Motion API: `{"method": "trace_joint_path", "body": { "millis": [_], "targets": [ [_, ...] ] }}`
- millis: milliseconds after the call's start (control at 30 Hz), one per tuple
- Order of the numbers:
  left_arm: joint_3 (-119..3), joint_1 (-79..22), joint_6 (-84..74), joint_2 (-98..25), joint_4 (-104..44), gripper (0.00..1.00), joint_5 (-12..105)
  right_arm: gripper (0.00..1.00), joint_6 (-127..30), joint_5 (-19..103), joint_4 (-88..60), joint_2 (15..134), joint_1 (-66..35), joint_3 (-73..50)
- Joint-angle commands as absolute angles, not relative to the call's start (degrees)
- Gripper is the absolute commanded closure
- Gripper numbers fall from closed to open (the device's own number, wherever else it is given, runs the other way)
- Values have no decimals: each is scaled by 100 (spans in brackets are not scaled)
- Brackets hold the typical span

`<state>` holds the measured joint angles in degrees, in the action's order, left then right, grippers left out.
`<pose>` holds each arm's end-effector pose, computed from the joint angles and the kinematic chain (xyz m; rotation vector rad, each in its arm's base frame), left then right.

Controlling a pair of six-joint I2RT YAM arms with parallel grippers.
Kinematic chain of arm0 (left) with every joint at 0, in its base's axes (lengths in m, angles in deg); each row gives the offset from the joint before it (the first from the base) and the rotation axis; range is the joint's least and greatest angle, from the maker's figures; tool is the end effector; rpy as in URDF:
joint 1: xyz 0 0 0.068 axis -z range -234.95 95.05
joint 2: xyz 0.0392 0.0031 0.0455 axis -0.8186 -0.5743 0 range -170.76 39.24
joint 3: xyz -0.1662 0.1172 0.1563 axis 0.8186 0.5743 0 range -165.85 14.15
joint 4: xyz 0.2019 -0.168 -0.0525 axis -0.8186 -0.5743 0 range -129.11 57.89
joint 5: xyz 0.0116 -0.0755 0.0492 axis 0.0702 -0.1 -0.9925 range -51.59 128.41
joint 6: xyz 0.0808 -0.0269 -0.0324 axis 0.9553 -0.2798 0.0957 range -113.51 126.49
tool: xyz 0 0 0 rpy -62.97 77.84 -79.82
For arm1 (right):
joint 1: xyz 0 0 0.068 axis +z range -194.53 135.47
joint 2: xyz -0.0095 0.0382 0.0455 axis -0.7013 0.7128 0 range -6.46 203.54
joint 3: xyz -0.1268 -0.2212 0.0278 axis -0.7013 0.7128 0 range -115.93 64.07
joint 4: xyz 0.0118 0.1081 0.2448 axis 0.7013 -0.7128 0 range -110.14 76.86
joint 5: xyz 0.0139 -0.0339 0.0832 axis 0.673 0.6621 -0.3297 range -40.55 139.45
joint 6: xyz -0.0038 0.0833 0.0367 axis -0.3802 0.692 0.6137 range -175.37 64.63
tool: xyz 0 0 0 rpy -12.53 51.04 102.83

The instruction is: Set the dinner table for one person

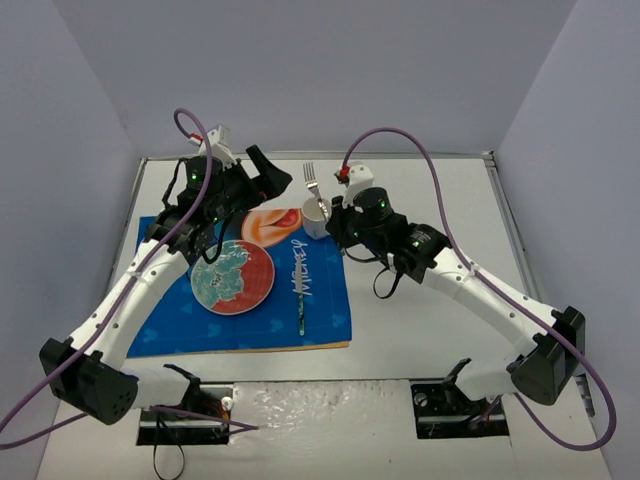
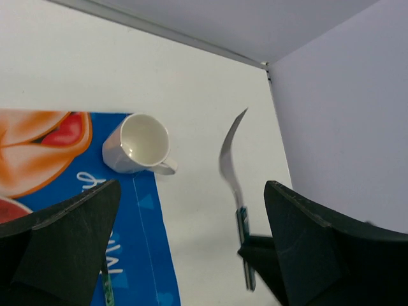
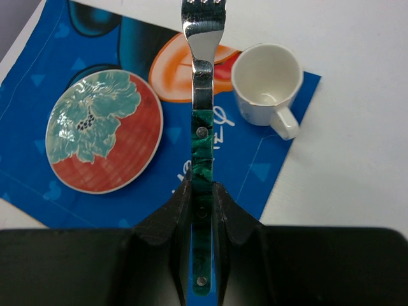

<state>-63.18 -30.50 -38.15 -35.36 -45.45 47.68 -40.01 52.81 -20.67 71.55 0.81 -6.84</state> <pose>0.3176 -0.1588 0.3951 -0.2033 1.8568 -1.0016 0.2679 0.2644 0.3444 -0.4455 1.8280 0.6867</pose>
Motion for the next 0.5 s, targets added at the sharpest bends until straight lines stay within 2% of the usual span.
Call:
{"method": "trace_joint_path", "body": {
  "millis": [0, 267, 467],
  "targets": [
    [-6891, -3020, -3460, -3850, -4042, 8, 5021, 100, -3899, 5160, -1629, 7229, 286, -1002],
    [-7074, -3025, -3170, -4254, -4239, 15, 5363, 100, -3828, 5036, -1494, 7258, 369, -952],
    [-6935, -3025, -3060, -4320, -4274, 26, 5554, 100, -3788, 5007, -1420, 7255, 381, -941]
  ]
}}
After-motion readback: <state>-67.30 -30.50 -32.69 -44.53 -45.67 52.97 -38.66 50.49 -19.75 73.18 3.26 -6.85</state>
